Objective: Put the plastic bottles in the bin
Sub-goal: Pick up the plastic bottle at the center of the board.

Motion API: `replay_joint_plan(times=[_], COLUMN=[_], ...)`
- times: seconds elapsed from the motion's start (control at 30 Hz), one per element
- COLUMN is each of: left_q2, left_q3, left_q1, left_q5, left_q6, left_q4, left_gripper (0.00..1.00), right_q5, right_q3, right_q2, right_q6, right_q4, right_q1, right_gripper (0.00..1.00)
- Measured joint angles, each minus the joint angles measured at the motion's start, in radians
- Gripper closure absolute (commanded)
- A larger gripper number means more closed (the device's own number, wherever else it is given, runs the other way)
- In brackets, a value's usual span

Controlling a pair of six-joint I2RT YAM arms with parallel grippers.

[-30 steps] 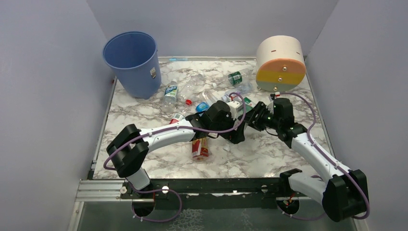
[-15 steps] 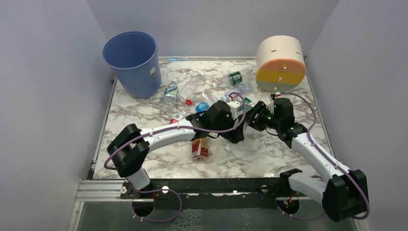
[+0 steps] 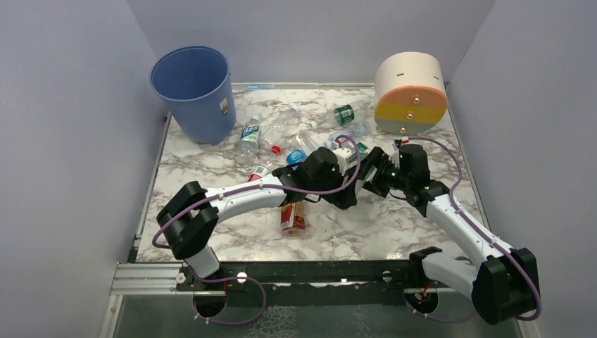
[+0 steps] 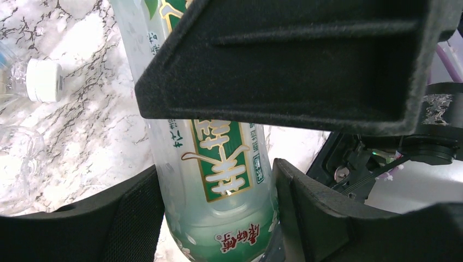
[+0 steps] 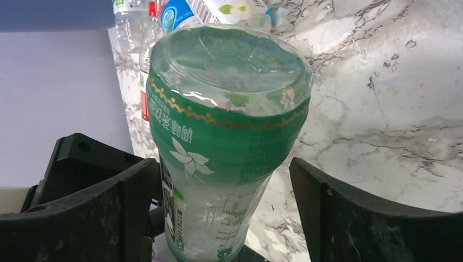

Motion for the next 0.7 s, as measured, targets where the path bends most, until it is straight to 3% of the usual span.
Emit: replay_joint_plan(times=[0.33,0.7], left_q2=[-0.001,-0.045], left_q3=[0.000,0.000], left_q1=[-0.001,0.016], left_q5=[-0.013,-0.078], left_q6=[0.006,0.011], left_q4=[-0.002,-0.027], left_gripper=[0.32,0.31], right_q5=[0.034,0.130], right_q3=[0.016,0.176], right_q2=[-0.016,-0.077], right_q6=[-0.005,-0.037], right_q4=[-0.070,-0.178], right_q1=[0.000,0.000], right_gripper=[0.01,0.01])
